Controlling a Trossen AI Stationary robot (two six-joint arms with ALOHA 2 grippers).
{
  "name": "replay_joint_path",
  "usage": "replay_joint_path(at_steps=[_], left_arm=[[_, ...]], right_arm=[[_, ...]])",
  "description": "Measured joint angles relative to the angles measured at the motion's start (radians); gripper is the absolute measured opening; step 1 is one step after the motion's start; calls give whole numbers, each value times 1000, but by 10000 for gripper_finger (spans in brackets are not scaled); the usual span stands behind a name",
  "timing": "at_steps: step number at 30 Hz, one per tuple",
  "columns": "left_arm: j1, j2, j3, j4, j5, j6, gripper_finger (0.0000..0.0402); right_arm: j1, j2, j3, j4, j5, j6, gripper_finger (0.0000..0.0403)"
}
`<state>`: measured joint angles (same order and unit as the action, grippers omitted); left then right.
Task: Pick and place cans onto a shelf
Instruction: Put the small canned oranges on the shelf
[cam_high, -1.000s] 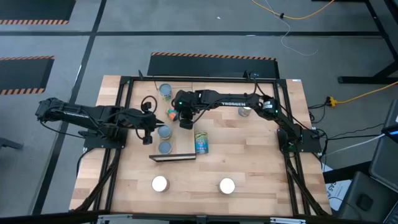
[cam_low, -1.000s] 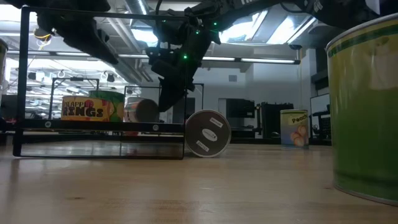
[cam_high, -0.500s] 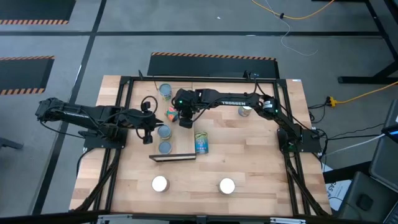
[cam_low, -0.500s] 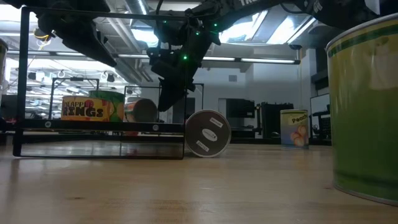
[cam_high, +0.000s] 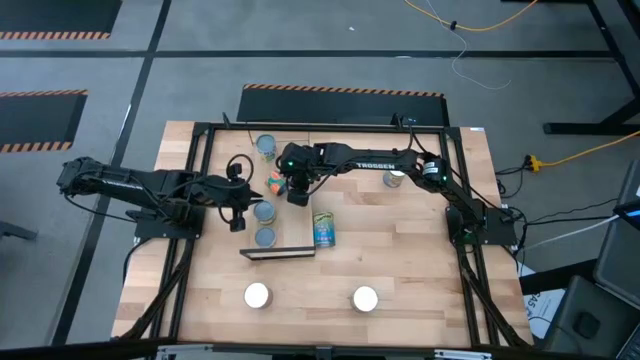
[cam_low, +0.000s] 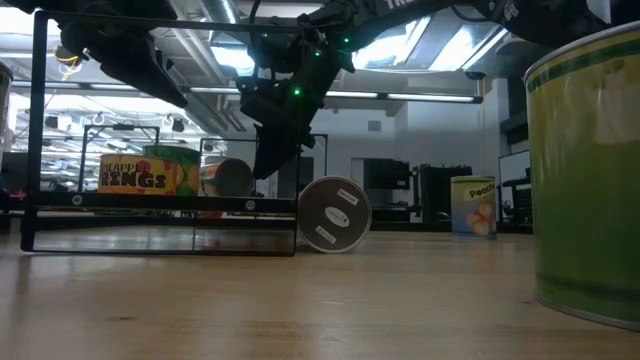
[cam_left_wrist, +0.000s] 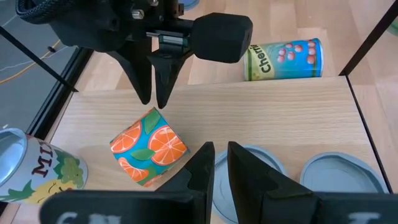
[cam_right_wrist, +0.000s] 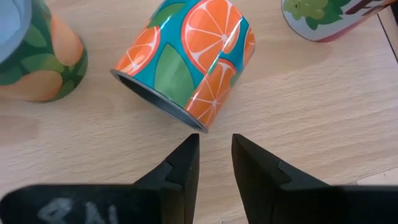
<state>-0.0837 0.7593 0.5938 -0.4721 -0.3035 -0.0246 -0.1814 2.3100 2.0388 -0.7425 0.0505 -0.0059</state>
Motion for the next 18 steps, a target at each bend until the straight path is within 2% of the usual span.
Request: replay_joint_path(at_steps=[18], left_arm=[[0,0,0,0,1,0,39]], right_arm=[[0,2,0,43,0,2,99]])
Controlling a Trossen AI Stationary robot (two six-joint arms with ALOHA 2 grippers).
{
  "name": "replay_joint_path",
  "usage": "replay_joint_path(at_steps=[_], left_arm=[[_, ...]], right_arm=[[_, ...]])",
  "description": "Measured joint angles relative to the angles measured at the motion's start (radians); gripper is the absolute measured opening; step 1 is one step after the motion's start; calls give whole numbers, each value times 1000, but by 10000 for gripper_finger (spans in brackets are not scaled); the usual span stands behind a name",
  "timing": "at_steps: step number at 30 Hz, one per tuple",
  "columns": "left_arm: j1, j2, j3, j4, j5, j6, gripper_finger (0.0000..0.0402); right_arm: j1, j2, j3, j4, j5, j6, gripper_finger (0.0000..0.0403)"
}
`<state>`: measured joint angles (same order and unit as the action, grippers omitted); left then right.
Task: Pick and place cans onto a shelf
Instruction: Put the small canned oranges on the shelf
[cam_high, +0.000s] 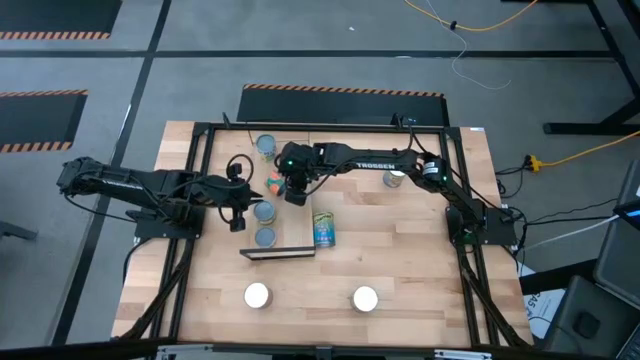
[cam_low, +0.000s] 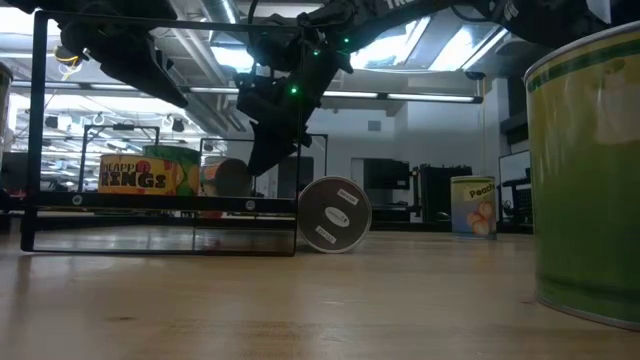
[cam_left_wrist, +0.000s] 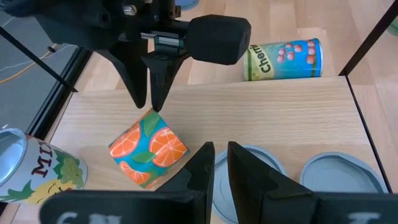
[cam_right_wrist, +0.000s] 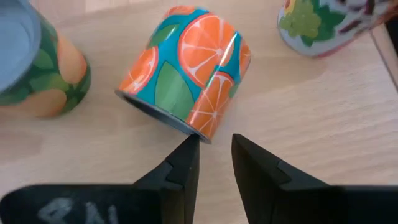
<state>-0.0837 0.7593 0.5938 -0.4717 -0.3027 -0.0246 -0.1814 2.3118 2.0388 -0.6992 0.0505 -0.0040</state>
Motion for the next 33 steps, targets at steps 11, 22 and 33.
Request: replay_joint_path(at_steps=[11,22,33], left_arm=[[0,0,0,0,1,0,39],[0,0,0,-6,1,0,39],[0,0,0,-6,1,0,39]], right_arm=[[0,38,-2,45,0,-4,99],[-3,60,-1,106,0,-30,99],[-5,60,-1,108,0,-34,37]])
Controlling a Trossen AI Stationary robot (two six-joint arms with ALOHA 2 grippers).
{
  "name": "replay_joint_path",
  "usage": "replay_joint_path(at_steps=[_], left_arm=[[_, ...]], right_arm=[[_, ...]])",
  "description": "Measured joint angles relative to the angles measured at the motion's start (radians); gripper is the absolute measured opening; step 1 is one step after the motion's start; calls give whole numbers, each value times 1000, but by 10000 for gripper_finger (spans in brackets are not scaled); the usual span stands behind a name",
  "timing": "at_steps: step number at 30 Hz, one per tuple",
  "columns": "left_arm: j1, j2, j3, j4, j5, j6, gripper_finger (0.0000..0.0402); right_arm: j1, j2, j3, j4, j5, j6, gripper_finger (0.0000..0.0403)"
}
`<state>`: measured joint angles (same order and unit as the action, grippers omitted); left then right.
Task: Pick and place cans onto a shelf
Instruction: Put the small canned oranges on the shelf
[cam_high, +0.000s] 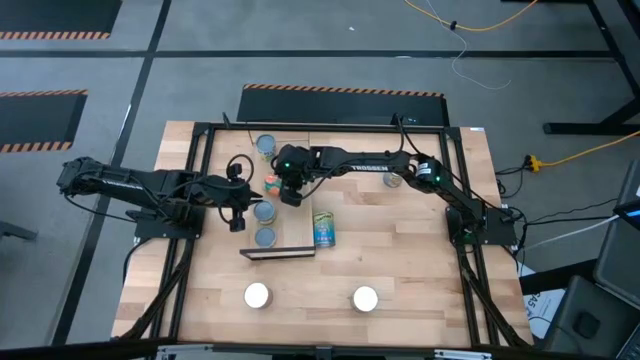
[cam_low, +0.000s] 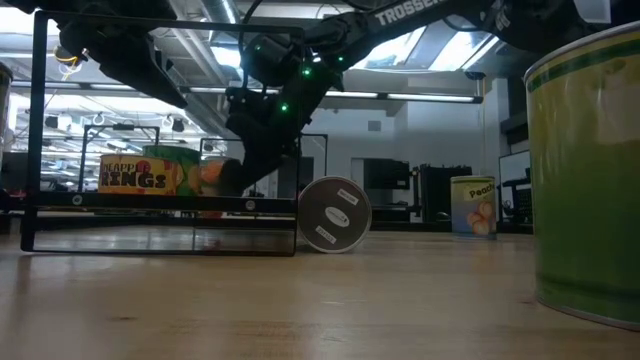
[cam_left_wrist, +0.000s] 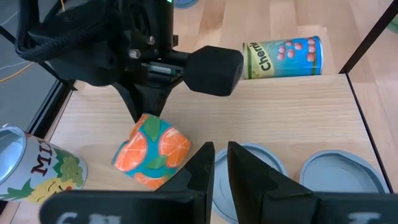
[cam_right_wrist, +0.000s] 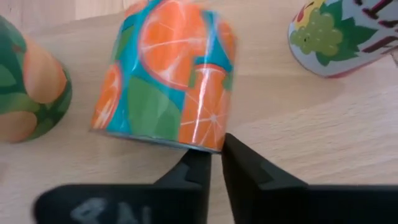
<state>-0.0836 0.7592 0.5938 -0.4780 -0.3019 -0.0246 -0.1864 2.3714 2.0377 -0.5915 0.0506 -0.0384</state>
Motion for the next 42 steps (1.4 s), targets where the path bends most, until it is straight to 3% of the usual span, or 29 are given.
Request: replay_joint_path(at_steps=[2,11,19,25,30,37,42], left_arm=[[0,0,0,0,0,0,39],[0,0,0,0,0,0,39],[0,0,0,-1,0,-1,39],[0,0,0,-1,0,0,39],[0,0,0,-1,0,0,39],[0,0,0,-2,0,5,39],[0,0,0,1,-1,8,39]], right_arm=[[-1,-1,0,0,0,-9,17],[-3,-16,2,-70,0,-20,19],[-20,-25,163,-392,-36,-43,19],[-50,-27,314,-651,-137,-48,18],[-82,-24,312,-785,-339,2,19],[-92,-8,283,-843,-509,22,20],[-98,-5,283,-839,-532,74,21]])
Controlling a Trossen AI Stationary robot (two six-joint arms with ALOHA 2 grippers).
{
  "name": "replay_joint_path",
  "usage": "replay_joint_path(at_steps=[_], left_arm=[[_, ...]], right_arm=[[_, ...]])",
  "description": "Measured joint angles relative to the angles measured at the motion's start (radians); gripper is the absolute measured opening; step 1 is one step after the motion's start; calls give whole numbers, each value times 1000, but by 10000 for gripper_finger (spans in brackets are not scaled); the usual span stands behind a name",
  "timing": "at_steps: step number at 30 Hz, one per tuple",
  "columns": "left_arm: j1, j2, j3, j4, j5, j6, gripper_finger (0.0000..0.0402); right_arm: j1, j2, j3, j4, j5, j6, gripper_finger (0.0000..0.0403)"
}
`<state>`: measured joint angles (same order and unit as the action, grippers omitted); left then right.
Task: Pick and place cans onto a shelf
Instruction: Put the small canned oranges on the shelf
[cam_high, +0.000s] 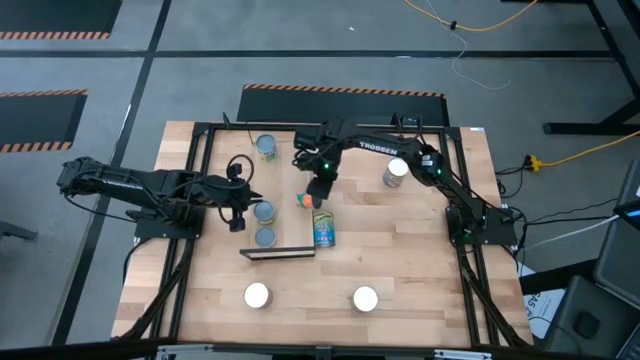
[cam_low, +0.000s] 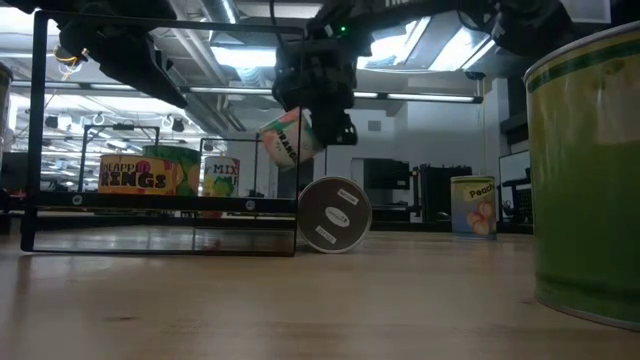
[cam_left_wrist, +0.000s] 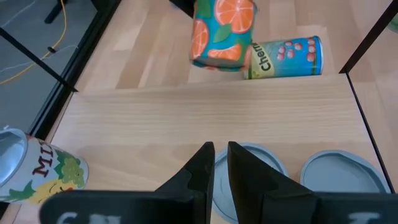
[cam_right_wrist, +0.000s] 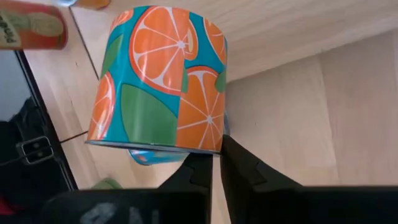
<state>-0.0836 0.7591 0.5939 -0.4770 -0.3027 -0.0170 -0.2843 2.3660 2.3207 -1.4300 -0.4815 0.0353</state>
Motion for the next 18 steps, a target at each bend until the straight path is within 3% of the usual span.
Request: replay_joint_path(at_steps=[9,18], left_arm=[[0,0,0,-4,0,0,39],[0,0,0,-4,0,0,39]], right_arm=[[-18,5,-1,-147,111,12,22],[-109,5,-1,-140,148,58,22]])
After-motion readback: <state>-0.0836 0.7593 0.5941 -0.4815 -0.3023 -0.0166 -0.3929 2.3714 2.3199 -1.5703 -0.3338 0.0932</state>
